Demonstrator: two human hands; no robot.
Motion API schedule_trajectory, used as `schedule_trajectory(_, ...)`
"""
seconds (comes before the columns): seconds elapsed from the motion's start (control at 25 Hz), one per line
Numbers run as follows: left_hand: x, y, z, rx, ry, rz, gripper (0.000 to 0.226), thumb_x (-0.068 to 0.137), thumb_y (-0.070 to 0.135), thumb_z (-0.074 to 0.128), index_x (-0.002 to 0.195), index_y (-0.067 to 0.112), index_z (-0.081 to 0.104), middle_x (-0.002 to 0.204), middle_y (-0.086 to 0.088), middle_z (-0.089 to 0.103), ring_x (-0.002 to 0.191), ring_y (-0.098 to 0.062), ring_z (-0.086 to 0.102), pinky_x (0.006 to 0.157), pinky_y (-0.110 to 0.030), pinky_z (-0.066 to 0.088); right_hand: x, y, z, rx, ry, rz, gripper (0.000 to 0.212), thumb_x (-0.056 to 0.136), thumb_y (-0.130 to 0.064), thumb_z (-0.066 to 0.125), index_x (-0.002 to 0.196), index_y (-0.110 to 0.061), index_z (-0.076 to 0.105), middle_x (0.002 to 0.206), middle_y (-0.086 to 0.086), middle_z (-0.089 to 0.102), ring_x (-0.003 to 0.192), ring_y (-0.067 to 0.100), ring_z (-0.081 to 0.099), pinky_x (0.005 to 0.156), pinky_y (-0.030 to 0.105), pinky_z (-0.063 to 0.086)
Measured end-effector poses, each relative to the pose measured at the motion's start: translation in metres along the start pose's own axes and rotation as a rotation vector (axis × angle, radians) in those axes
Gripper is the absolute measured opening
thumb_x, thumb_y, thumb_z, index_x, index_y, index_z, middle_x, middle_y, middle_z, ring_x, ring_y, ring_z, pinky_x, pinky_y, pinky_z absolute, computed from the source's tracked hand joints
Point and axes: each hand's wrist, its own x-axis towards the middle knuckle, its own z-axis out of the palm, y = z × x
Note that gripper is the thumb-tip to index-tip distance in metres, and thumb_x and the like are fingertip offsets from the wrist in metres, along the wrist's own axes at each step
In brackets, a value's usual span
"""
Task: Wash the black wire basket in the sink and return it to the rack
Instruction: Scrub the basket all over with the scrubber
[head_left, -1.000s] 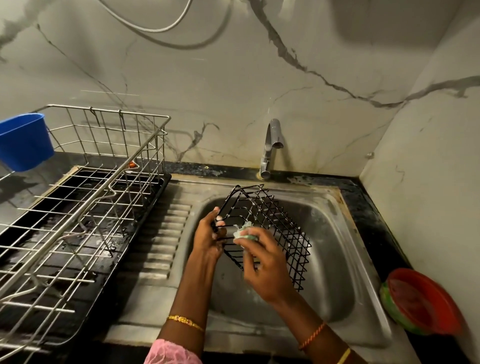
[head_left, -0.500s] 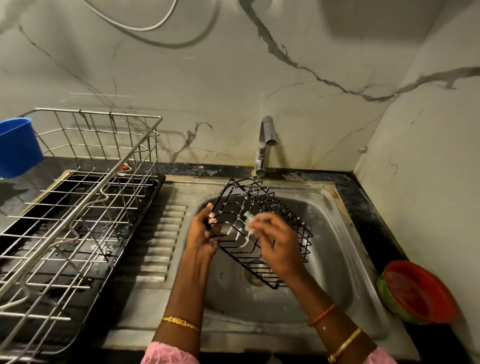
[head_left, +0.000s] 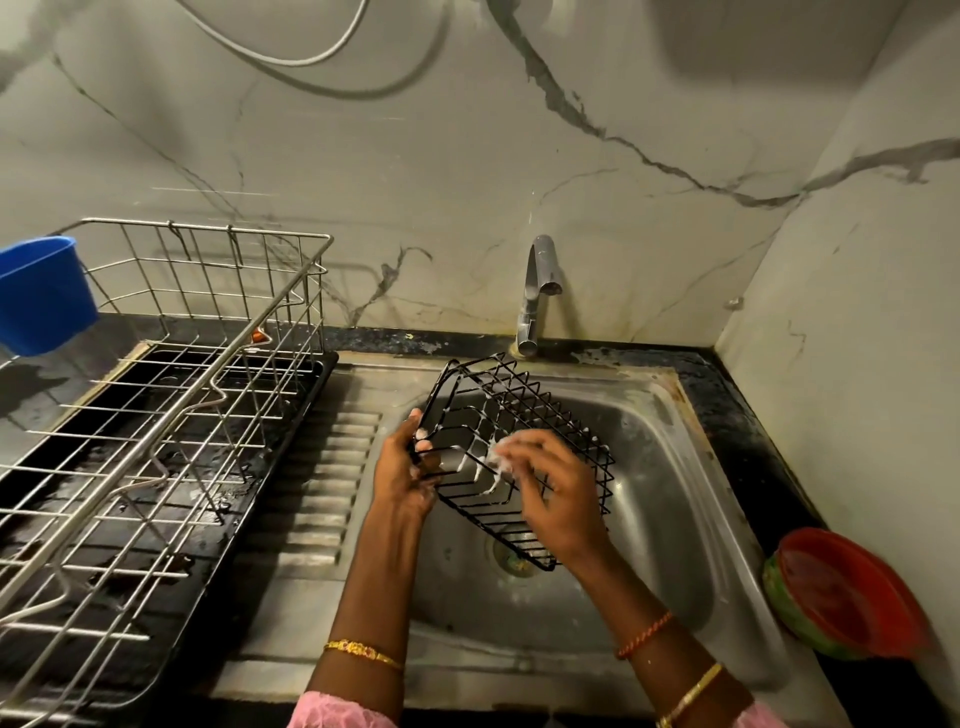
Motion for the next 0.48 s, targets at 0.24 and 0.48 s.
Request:
schedule_trajectory(0.24, 0.001, 0.0, 0.005, -0.007, -0.024, -0.007, 0.038, 0.097, 0.033, 0.041, 0.062, 0.021, 0.035, 0.036, 0.006, 0.036, 0.02, 0.0, 0.024, 0.026, -0.008, 0.012, 0.053, 0.02, -0.006, -0.031, 0.031, 0.065, 0.018, 0.084, 0.005, 0.059, 0.097, -0.002, 0.069, 0.099, 0.004, 0.061, 0.094, 0.006, 0.056, 0.086, 0.011, 0.046)
schedule_trajectory(0.48, 0.0, -0.003, -0.003, 0.015, 0.023, 0.017, 0.019, 0.09, 0.032, 0.049, 0.073, 0.024, 0.047, 0.038, 0.008, 0.039, 0.021, 0.0, 0.023, 0.028, -0.007, 0.014, 0.068, 0.041, -0.003, 0.034, 0.114, 0.335, 0.018, 0.085, -0.001, 0.06, 0.1, -0.009, 0.067, 0.106, 0.004, 0.062, 0.098, 0.019, 0.06, 0.083, 0.028, 0.055)
